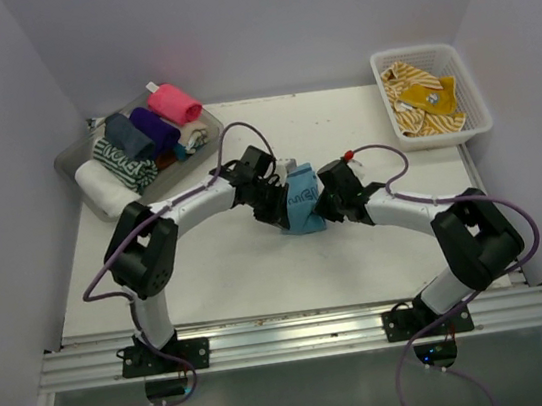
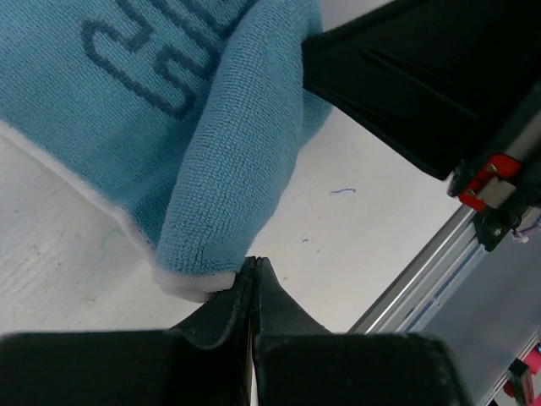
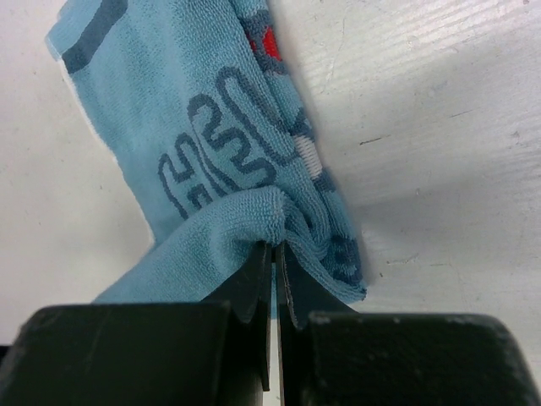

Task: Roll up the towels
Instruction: Roll the towel

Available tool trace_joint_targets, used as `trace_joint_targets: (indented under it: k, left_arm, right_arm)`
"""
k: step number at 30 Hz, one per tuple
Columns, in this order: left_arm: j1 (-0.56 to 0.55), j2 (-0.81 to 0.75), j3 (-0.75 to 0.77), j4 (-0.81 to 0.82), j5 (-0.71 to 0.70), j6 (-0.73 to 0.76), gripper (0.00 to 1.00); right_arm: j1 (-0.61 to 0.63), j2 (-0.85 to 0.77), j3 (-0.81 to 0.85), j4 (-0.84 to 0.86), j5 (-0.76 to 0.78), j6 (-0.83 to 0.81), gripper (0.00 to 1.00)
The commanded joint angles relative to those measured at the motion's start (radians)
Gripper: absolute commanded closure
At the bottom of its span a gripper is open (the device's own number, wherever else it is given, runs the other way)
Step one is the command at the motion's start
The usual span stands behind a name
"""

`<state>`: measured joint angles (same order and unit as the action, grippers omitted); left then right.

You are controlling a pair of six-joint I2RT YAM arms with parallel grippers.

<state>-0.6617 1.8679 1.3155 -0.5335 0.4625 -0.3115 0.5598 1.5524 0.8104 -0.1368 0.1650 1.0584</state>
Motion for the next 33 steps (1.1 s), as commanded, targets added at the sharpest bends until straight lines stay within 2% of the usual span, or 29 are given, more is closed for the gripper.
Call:
trace_joint_targets:
  k: [1,12,16,17,19,23,29,33]
  left_arm:
    - [0.007,0.043,0.07,0.05,-0.05,-0.034,1.0]
    - [0.06,0.119,0.054,0.109,-0.05,-0.126,1.0]
    - [0.065,0.084,0.071,0.086,-0.042,-0.138,1.0]
    - [0.065,0.07,0.071,0.081,-0.041,-0.139,1.0]
    - [0.065,0.039,0.074,0.079,-0.044,-0.144,1.0]
    - [0.066,0.069,0.116,0.05,-0.051,-0.127,1.0]
    - [0.066,0.215,0.203,0.032,-0.016,-0.12,1.0]
    - [0.066,0.27,0.235,0.024,-0.013,-0.115,1.0]
  right_arm:
    - [-0.009,0.005,0.007,0.011,0.027,0.015,1.0]
    - [-0.018,0.038,0.003,-0.007,0.044,-0.021,0.99]
    - [-0.021,-0.008,0.007,0.012,0.018,-0.08,0.74]
    - [-0.02,-0.018,0.012,0.008,0.01,-0.124,0.64]
    - [-0.017,-0.058,0.033,-0.009,0.007,-0.172,0.59]
    - [-0.009,-0.109,0.053,-0.075,0.001,-0.282,0.6]
    - [0.015,-0.098,0.11,-0.135,0.004,-0.414,0.84]
    - [0.015,-0.034,0.167,-0.126,-0.08,-0.46,0.89]
